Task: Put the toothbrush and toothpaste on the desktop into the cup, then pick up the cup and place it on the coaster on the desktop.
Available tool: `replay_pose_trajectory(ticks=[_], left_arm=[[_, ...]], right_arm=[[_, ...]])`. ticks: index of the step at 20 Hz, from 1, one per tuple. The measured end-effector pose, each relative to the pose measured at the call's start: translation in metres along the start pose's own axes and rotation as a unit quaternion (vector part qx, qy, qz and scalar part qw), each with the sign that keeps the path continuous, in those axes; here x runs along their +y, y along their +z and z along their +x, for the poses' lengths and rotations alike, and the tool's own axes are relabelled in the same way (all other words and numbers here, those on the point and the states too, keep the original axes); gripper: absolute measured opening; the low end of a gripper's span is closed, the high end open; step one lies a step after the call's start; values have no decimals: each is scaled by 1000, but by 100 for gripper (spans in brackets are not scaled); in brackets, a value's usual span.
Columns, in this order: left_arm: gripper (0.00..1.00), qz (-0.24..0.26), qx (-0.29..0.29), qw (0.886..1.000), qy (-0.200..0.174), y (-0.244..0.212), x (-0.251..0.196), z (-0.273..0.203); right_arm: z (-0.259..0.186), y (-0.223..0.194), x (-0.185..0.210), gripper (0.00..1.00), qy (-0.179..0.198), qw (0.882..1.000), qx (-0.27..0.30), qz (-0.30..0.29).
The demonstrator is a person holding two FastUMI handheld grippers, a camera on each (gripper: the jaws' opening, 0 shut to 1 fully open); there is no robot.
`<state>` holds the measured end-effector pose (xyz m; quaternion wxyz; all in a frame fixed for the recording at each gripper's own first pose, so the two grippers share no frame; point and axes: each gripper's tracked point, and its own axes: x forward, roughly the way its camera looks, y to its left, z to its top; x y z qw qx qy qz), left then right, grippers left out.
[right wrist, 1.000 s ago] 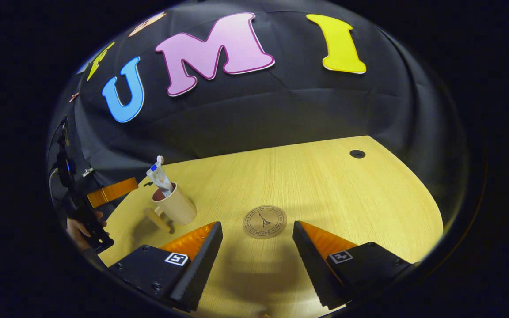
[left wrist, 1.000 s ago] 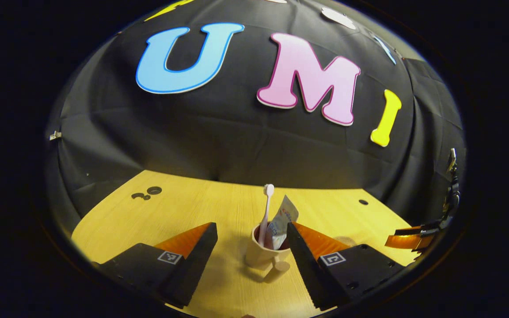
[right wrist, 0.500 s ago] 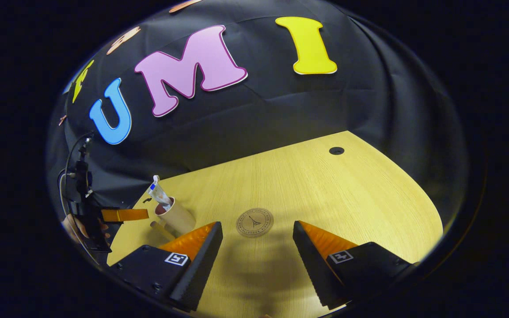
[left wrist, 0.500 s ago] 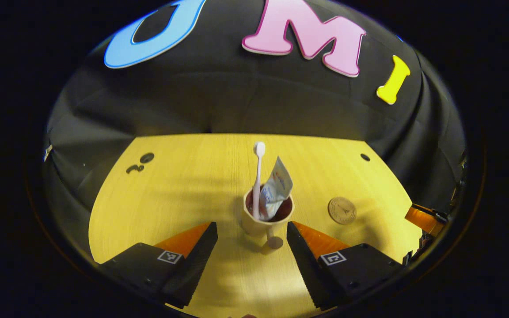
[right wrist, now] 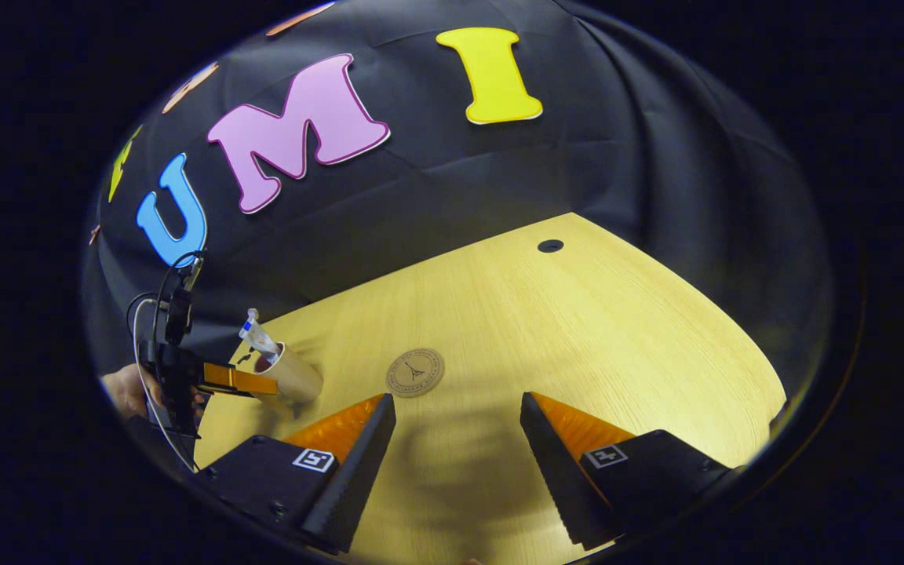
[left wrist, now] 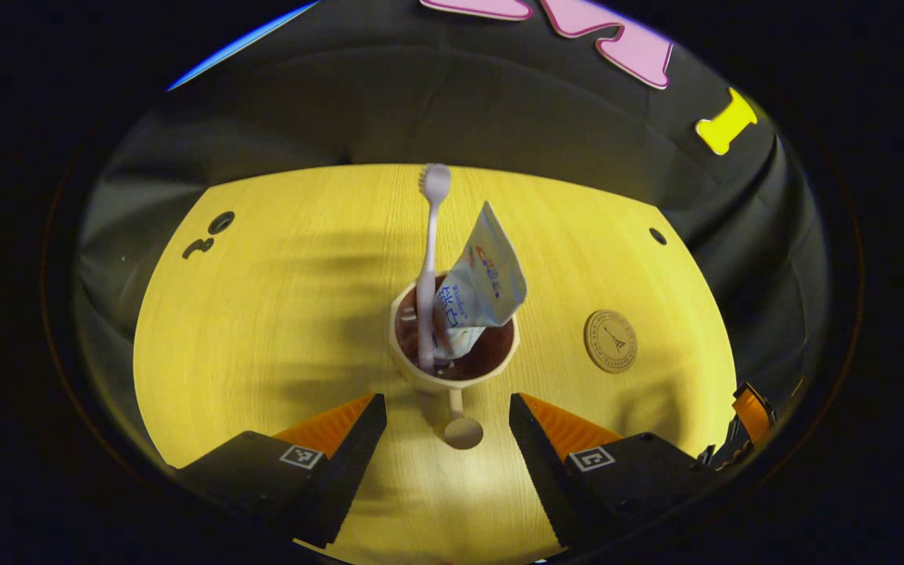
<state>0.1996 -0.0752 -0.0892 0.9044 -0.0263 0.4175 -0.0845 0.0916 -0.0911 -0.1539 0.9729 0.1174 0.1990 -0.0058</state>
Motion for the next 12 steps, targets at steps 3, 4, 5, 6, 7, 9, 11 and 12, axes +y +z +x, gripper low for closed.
replay_pose_trajectory(ticks=[3, 4, 5, 6, 7, 9, 11, 12], left_arm=[[97, 19, 33, 999, 4, -2, -3, 14], [100, 22, 42, 999, 7, -2, -4, 20], [96, 21, 51, 998, 4, -3, -7, 25], [95, 20, 56, 998, 1, -3, -9, 28], [94, 21, 65, 998, 5, -3, -9, 31], [91, 29, 74, 997, 15, -2, -5, 36], [77, 31, 78, 996, 26, -1, 1, 38], [71, 30, 81, 996, 32, -3, 5, 39]], right_arm=[[-6, -6, -11, 98, -12, 1000, 1, 6], [-8, -7, -14, 98, -15, 1000, 2, 10], [-10, -8, -18, 98, -18, 1000, 3, 14], [-12, -10, -21, 98, -21, 1000, 3, 16], [-14, -11, -26, 98, -25, 1000, 4, 18], [-18, -14, -34, 98, -32, 999, 8, 22], [-19, -16, -40, 98, -36, 999, 9, 28], [-20, -17, -42, 98, -37, 999, 11, 31]])
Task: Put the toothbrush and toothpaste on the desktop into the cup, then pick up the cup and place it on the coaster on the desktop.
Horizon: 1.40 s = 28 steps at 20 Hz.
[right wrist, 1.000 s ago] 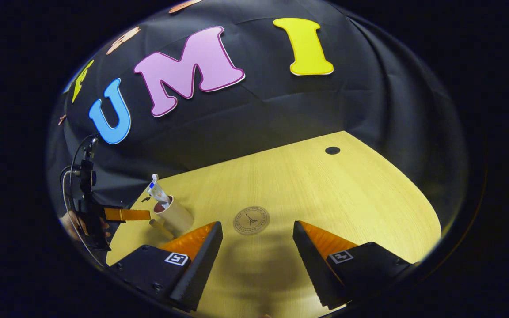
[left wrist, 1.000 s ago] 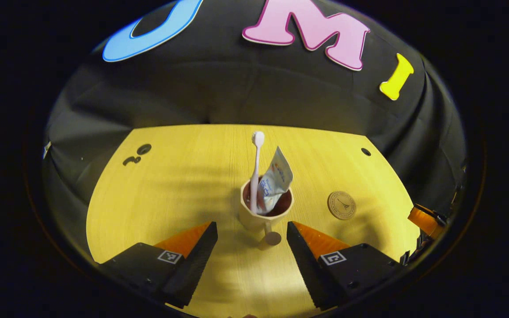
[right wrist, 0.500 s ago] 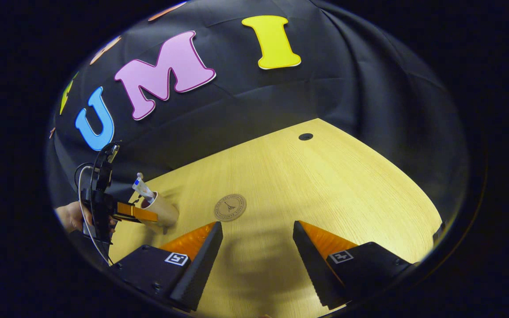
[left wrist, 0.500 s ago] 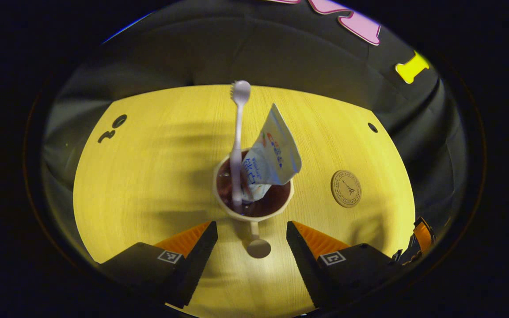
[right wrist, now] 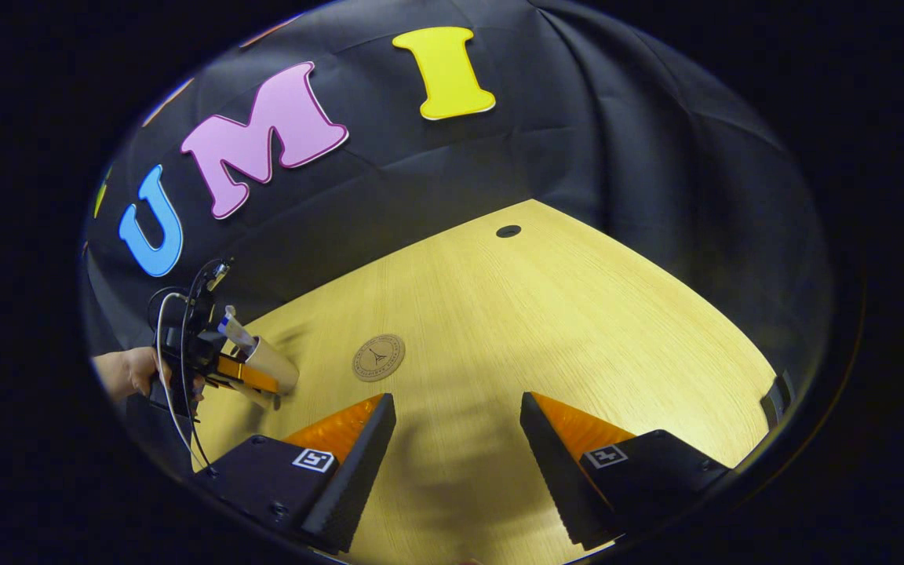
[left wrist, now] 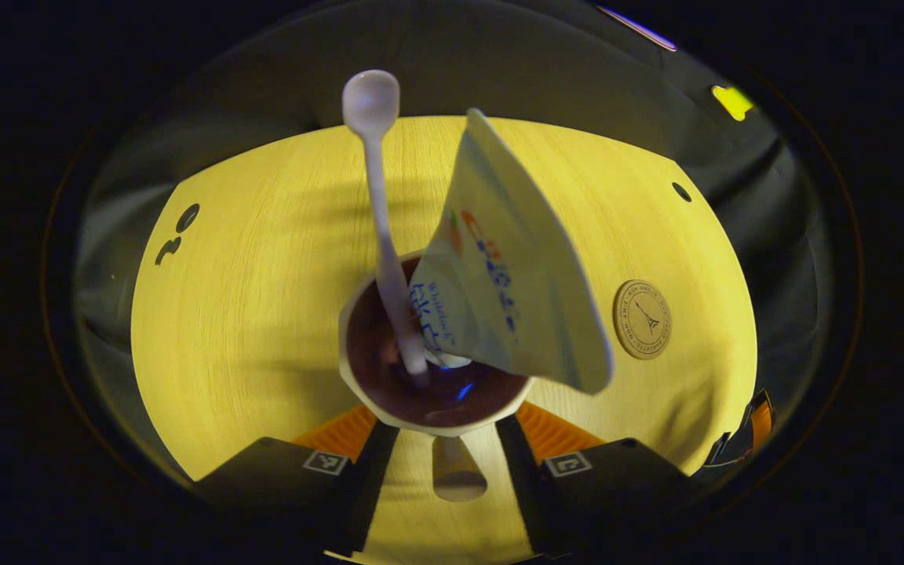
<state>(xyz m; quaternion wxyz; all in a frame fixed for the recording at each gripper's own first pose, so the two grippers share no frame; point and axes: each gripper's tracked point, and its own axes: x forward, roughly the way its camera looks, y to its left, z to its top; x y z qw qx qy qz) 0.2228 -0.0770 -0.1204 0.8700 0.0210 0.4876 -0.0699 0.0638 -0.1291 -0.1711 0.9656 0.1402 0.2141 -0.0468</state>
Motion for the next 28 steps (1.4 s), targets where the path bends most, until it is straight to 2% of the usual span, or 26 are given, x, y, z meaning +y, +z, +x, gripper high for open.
replay_pose_trajectory(ticks=[3, 5, 6, 7, 9, 10, 12, 13, 18, 19, 20, 28], left_arm=[[49, -11, 6, 1000, -10, -3, -4, 2], [39, -3, 5, 1000, -12, -3, -3, 2], [37, 5, 6, 1000, -12, -4, -1, 1], [31, 11, 4, 1000, -12, -3, 0, 0], [29, 18, -4, 1000, -12, -3, -1, 1], [24, 19, -7, 1000, -11, -4, -1, 1], [33, 23, -13, 1000, -8, -3, -2, 0], [28, 26, -17, 999, -7, -2, -2, -2], [28, 62, -30, 997, -23, 6, -29, -16], [23, 73, -32, 996, -28, 8, -38, -18], [28, 81, -35, 996, -34, 11, -46, -21], [28, 146, -27, 986, -79, 18, -128, -17]], right_arm=[[1, -2, -3, 98, -1, 1000, 5, 2], [1, -4, -4, 98, -1, 1000, 11, 0], [1, -4, -4, 98, -1, 1000, 12, 0], [0, -4, -4, 98, 0, 1000, 13, -1], [0, -5, -3, 98, 1, 1000, 19, -3], [1, -5, -2, 98, 0, 1000, 22, -3], [1, -2, -3, 99, -2, 1000, 21, -6], [0, -1, -3, 98, -2, 1000, 20, -8], [-1, 4, -13, 98, -11, 999, 15, -26], [-1, 4, -16, 98, -14, 999, 15, -29], [-3, 4, -19, 98, -17, 999, 15, -29], [-17, 3, -49, 98, -41, 999, 13, -9]])
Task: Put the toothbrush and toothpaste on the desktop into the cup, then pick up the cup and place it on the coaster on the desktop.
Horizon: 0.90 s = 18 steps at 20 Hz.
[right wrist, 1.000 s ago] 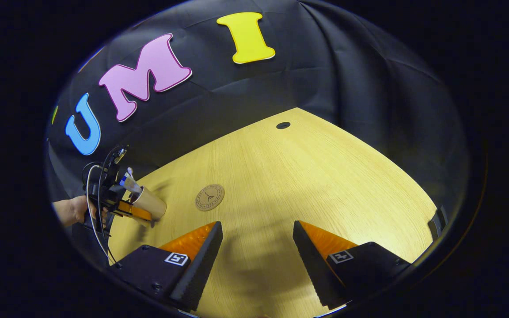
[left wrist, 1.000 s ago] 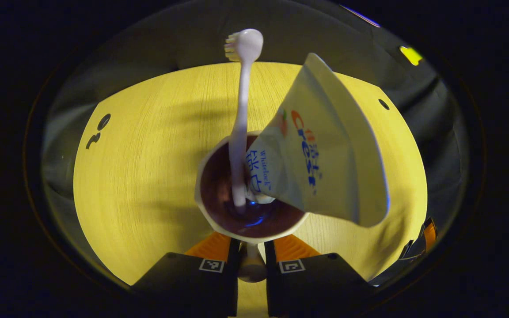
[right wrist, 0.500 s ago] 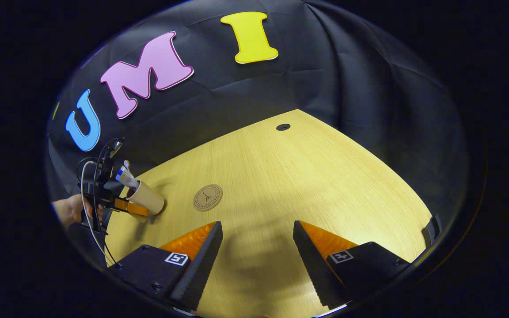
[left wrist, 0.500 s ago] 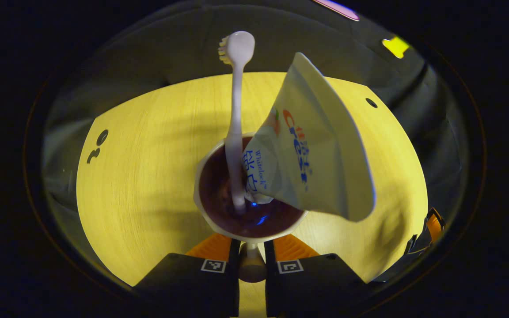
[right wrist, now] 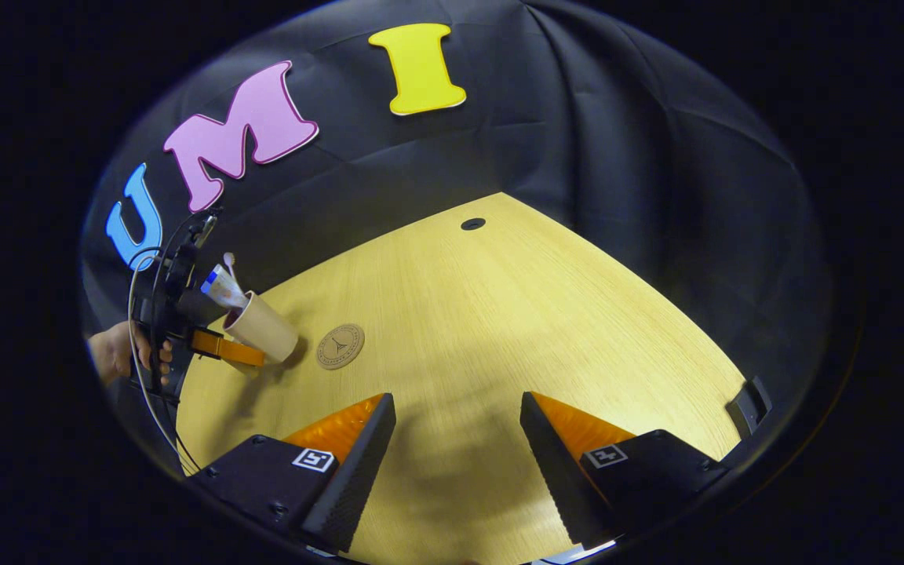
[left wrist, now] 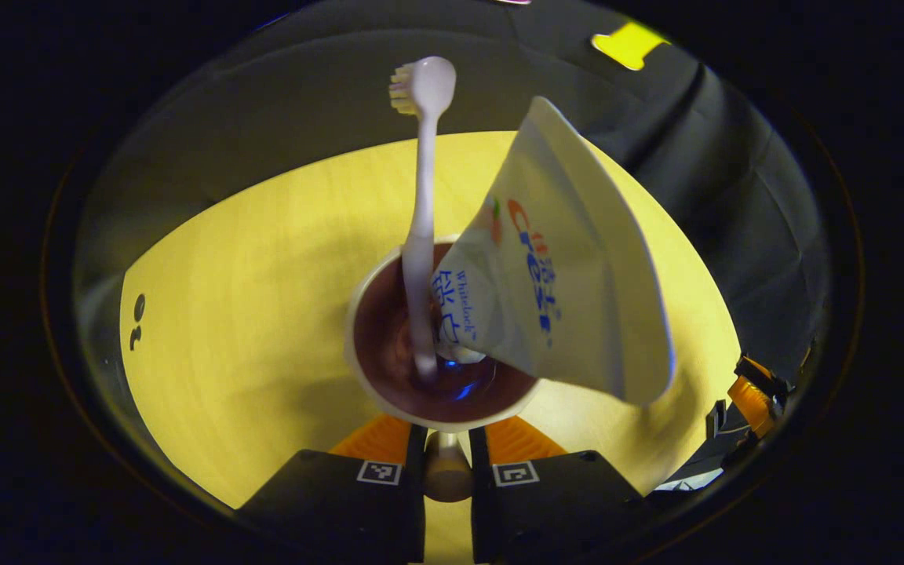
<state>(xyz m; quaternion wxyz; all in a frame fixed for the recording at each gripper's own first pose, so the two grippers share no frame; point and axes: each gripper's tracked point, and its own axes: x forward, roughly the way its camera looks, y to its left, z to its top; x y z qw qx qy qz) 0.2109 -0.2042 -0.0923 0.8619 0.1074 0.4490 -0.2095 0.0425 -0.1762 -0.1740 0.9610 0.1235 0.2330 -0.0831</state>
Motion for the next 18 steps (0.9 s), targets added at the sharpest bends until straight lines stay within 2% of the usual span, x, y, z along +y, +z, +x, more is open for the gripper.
replay_pose_trajectory(ticks=[6, 12, 13, 14, 18], left_arm=[[28, 34, 12, 999, -10, 13, -34, 24], [28, 41, 26, 999, -14, 16, -50, 37], [32, 41, 29, 999, -15, 17, -54, 39], [28, 42, 30, 999, -16, 16, -57, 41], [28, 49, 37, 998, -6, 18, -60, 45]], right_arm=[[-9, -1, -24, 98, -23, 1000, -6, 17], [-15, -5, -38, 98, -35, 999, -7, 20], [-15, -5, -39, 98, -35, 999, -7, 21], [-15, -6, -39, 98, -36, 999, -7, 22], [-16, -8, -39, 98, -36, 999, -9, 22]])
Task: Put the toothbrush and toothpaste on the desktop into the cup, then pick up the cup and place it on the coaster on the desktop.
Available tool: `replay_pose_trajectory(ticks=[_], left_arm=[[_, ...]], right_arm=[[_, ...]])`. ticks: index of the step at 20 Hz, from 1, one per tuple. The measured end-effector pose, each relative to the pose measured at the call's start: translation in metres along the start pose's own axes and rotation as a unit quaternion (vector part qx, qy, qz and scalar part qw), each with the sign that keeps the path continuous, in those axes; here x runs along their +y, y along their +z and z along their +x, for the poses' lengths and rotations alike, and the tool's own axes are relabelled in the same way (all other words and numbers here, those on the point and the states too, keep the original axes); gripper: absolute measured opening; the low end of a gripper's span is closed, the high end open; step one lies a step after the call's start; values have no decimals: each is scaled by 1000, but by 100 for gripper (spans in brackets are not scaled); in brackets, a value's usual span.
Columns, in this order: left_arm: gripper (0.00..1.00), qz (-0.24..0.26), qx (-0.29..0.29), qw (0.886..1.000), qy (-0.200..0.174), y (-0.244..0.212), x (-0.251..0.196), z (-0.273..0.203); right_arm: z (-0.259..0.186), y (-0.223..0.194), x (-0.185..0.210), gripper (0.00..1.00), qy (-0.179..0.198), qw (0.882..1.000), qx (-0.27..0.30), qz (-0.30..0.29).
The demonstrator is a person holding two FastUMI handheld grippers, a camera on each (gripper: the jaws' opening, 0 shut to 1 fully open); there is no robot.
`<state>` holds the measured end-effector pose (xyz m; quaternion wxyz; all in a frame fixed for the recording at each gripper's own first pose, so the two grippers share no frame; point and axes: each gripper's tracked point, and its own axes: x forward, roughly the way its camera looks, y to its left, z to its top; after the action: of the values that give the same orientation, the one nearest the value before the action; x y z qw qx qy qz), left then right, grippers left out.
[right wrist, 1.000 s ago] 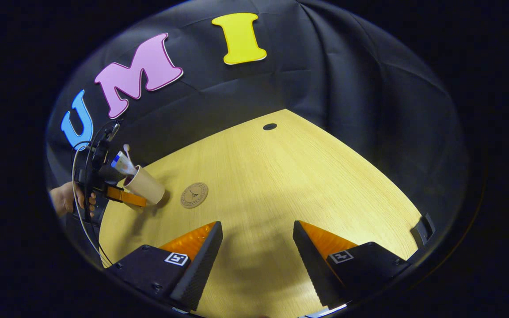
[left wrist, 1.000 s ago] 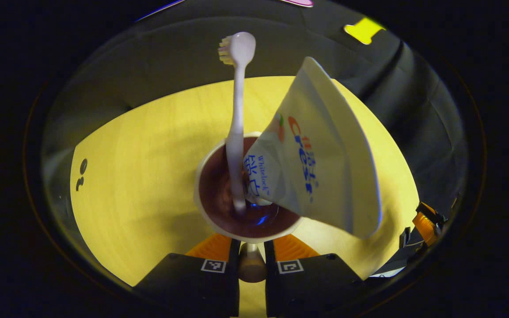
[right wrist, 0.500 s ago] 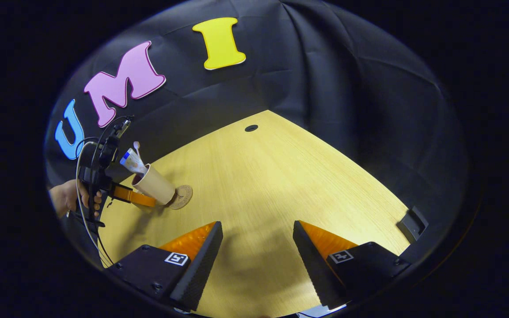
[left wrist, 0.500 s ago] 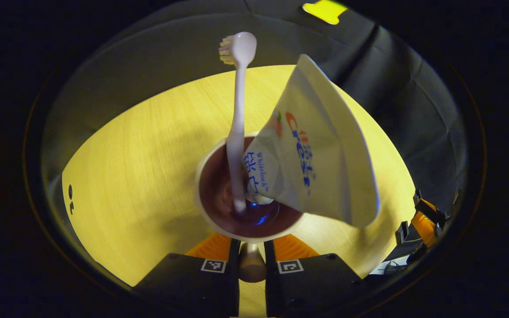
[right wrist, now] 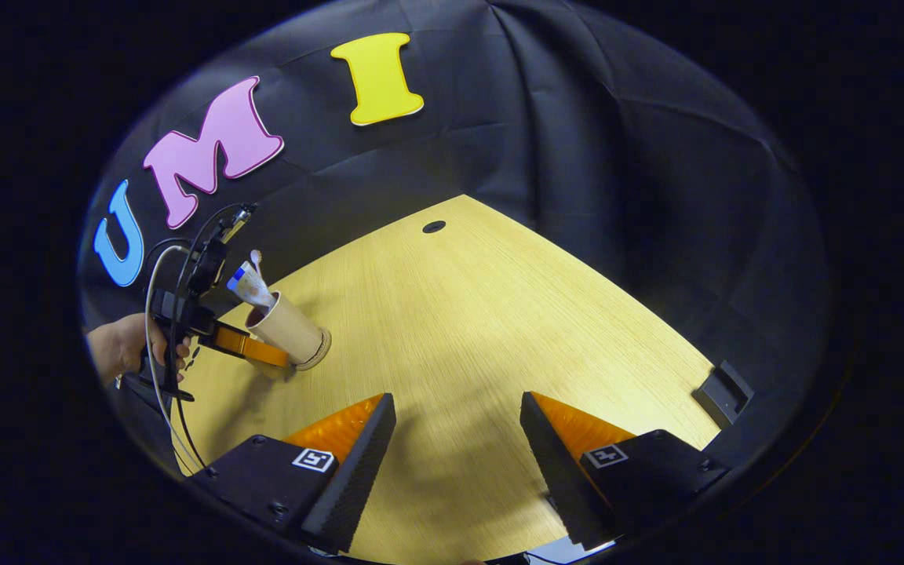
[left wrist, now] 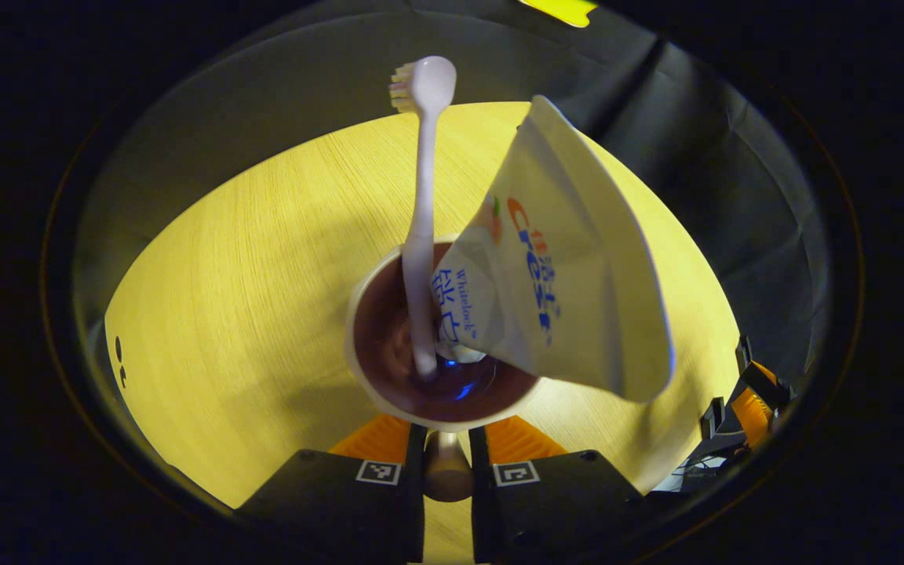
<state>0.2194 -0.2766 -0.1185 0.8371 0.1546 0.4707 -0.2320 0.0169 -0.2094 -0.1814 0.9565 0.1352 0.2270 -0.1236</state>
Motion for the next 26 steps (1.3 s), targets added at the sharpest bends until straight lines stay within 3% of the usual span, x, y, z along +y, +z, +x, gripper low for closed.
replay_pose_trajectory(ticks=[1, 2, 6, 7, 8, 12, 15, 21, 26], left_arm=[[24, 5, 2, 1000, 3, 1, -1, 0], [29, 9, 5, 1000, 7, 0, -1, 1], [32, 9, -3, 1000, 14, 2, -3, -7], [40, 8, -10, 1000, 13, 5, -1, -10], [40, 7, -17, 1000, 12, 5, 0, -16], [99, -11, -72, 997, 11, 10, 1, -59], [98, -23, -146, 989, 20, 7, 7, -123], [98, -52, -304, 949, 57, -36, 20, -262], [98, -110, -428, 893, 89, -96, 38, -358]], right_arm=[[0, 0, 1, 98, 1, 1000, -1, -2], [-1, -1, 1, 98, 2, 1000, -2, -3], [-2, -3, 6, 98, 8, 1000, 0, -5], [-2, -2, 8, 98, 9, 1000, -2, -7], [-3, 1, 10, 98, 9, 1000, -5, -9], [-17, 22, 28, 98, 15, 999, -26, -18], [-38, 45, 50, 98, 23, 998, -50, -33], [-99, 88, 114, 98, 52, 989, -114, -80], [-164, 98, 168, 98, 82, 976, -167, -109]])
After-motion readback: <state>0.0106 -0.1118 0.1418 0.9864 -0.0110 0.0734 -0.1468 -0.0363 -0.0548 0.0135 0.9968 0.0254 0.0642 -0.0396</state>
